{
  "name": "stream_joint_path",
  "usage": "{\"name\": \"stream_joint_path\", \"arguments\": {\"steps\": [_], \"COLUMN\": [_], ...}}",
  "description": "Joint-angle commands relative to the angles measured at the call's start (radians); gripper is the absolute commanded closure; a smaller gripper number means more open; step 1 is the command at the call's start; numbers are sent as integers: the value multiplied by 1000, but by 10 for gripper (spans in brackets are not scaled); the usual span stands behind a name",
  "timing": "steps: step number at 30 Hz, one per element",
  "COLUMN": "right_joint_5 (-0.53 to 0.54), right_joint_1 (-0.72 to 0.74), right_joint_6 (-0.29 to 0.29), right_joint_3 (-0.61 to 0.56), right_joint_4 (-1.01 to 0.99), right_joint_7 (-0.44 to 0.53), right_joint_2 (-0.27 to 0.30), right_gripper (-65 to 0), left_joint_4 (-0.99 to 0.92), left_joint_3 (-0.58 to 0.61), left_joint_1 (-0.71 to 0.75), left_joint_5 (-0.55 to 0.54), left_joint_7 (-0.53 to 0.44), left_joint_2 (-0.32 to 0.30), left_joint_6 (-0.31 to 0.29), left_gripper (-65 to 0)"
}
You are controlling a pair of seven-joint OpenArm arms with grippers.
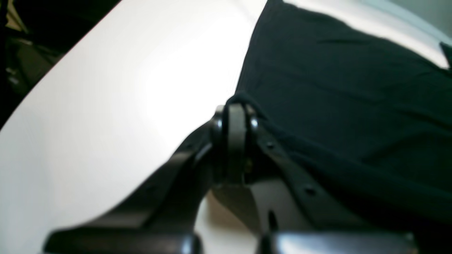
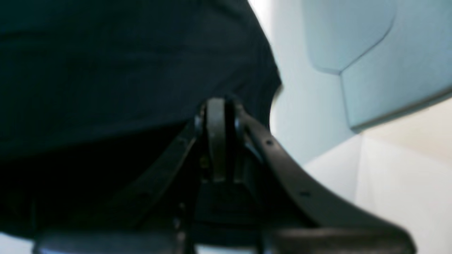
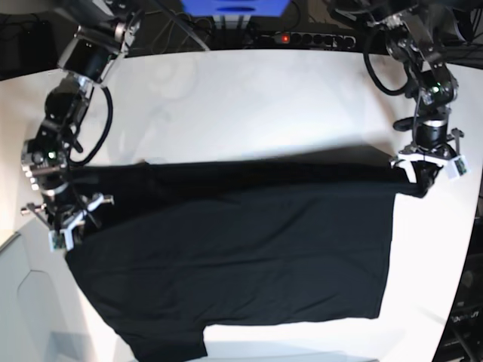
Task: Fold the T-shirt properly
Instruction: 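Lift the shoulder edges and pull them over the shirt toward the hem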
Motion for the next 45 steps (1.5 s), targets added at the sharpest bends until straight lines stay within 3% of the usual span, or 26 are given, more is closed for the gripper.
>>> {"name": "stream_joint_path", "arguments": {"steps": [1, 7, 17, 45], "right_joint_5": [5, 5, 5, 8], "right_joint_1": [34, 105, 192, 194], "right_joint_6": [4, 1, 1, -2], "right_joint_3": [-13, -96, -103, -94], "right_joint_4": [-9, -138, -305, -306], "right_joint_7": [22, 28, 83, 108], "right_joint_2": [8, 44, 48, 68], "right_gripper": [0, 0, 0, 0], "left_joint_4": [17, -55, -106, -342], "left_joint_3": [-7, -7, -7, 3], "left_joint_1": [-11, -23, -71, -316], "left_joint_5": [-5, -5, -5, -5], "left_joint_7": [-15, -24, -24, -16], "left_joint_2": [-13, -16, -34, -40], "left_joint_6": [3, 3, 3, 1], "left_gripper": [0, 0, 0, 0]}}
